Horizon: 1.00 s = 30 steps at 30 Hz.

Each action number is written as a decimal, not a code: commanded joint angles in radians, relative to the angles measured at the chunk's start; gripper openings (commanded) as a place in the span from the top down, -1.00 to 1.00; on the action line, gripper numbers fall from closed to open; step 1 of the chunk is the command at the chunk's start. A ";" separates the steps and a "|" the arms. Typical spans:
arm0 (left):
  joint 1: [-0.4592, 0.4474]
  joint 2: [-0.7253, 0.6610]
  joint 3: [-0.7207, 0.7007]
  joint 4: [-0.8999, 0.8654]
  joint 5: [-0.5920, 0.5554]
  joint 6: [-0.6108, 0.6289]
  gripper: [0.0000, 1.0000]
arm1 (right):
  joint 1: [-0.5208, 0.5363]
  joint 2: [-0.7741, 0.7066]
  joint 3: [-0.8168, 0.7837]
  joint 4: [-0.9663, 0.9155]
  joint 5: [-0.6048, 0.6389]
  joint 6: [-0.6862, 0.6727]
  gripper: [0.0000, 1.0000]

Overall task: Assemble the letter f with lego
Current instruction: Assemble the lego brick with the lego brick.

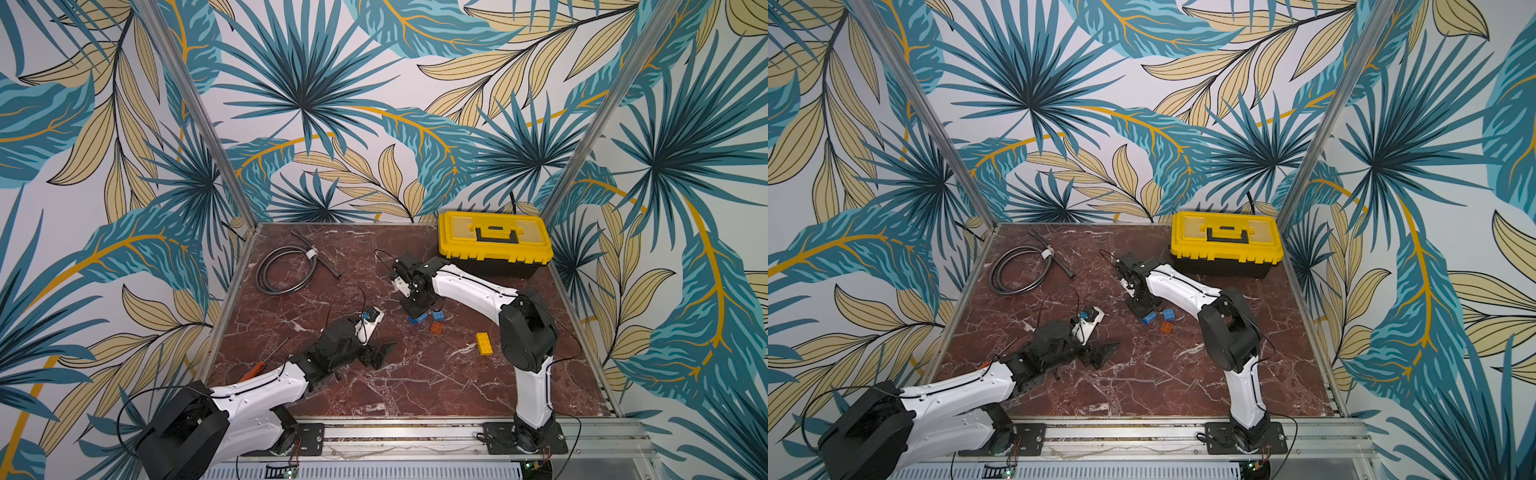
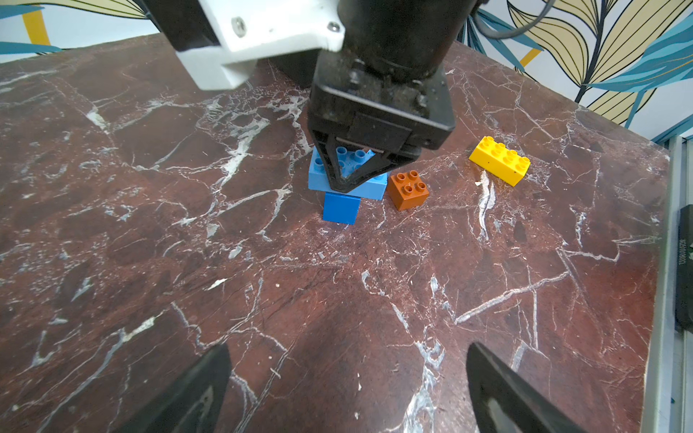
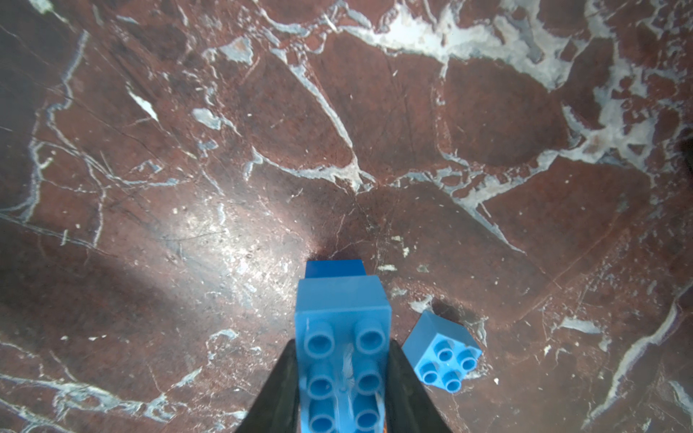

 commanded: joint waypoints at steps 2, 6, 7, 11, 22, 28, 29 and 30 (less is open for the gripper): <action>0.004 0.009 0.012 0.000 0.011 0.008 -0.99 | 0.004 0.091 -0.018 -0.070 0.024 -0.013 0.67; 0.006 0.009 0.012 0.000 0.013 0.008 -0.99 | 0.004 0.107 -0.003 -0.090 0.017 -0.015 0.67; 0.005 0.010 0.013 0.000 0.014 0.009 -0.99 | 0.003 0.109 0.003 -0.098 0.005 -0.017 0.67; 0.005 0.010 0.014 0.000 0.023 0.008 -0.99 | 0.002 0.132 0.034 -0.136 -0.036 -0.028 0.67; 0.006 -0.019 0.003 0.000 0.030 0.000 -0.99 | -0.002 0.152 0.043 -0.147 -0.084 -0.026 0.71; 0.006 -0.024 0.001 0.000 0.033 -0.003 -0.99 | -0.002 0.154 0.031 -0.133 -0.052 -0.005 0.75; 0.005 -0.026 0.001 0.000 0.034 -0.006 -0.99 | -0.003 0.150 0.027 -0.129 -0.039 -0.001 0.75; 0.005 -0.027 0.001 0.000 0.034 -0.007 -0.99 | -0.002 0.144 0.023 -0.122 -0.032 0.004 0.75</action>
